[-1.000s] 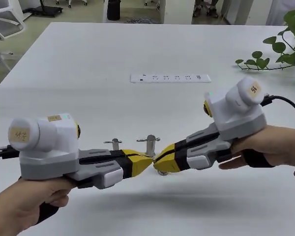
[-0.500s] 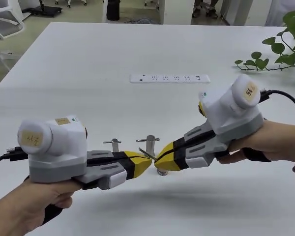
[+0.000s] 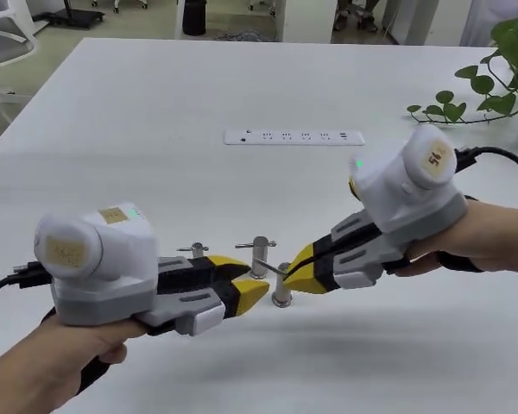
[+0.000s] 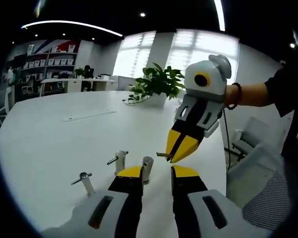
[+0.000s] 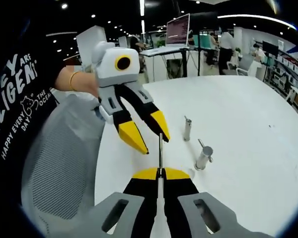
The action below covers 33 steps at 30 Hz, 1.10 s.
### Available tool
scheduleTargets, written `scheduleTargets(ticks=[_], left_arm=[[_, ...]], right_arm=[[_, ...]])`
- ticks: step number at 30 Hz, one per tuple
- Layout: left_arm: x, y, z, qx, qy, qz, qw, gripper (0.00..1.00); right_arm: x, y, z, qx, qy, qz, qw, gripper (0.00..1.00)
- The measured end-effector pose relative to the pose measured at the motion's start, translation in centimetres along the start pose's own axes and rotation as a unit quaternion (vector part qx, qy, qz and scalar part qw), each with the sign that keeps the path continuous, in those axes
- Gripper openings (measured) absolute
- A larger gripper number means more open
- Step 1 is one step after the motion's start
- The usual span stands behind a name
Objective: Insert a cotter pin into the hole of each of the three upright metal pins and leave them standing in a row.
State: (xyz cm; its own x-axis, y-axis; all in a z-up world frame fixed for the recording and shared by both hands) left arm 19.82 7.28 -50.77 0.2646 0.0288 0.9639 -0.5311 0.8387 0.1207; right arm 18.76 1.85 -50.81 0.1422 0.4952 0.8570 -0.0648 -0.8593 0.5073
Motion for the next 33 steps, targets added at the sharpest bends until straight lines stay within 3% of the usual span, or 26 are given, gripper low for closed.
scheduleTargets(ticks=[9,19,27,33], left_arm=[[-0.2,-0.4,-0.4,0.034,-0.048,0.005,0.9983,0.24],[-0.9,-1.2,-0.8,0.071,-0.077,0.003,0.9944,0.27],[-1.8,-2.1,-1.0,0.092,-0.066,0.003,0.9935,0.25],[-2.8,-2.7,-1.1,0.095,-0.072,-0.014,0.9928,0.26]], right_arm=[[-1.9,1.1,1.3,-0.02,0.03,-0.059,0.9976,0.0],[-3.8,2.3,2.9,-0.025,0.076,-0.124,0.989,0.0],[-5.1,2.7,3.8,-0.026,0.095,-0.161,0.9821,0.0],[-5.9,2.6,4.3,-0.023,0.095,-0.175,0.9798,0.0]])
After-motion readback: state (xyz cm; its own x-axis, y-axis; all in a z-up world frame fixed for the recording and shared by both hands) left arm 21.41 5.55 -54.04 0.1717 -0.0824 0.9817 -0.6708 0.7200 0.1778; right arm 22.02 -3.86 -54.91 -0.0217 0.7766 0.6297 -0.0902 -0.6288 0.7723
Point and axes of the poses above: the centre of the closed fingertips' face, and the gripper's own axes: y roughly backward along the fingers, z roughly to its right, x roughly out of its top, the point moved 2 cm from there along y, roughly backward along the fingers, and after that the axes turned 13 degrees about z, right-handed, at the moved point
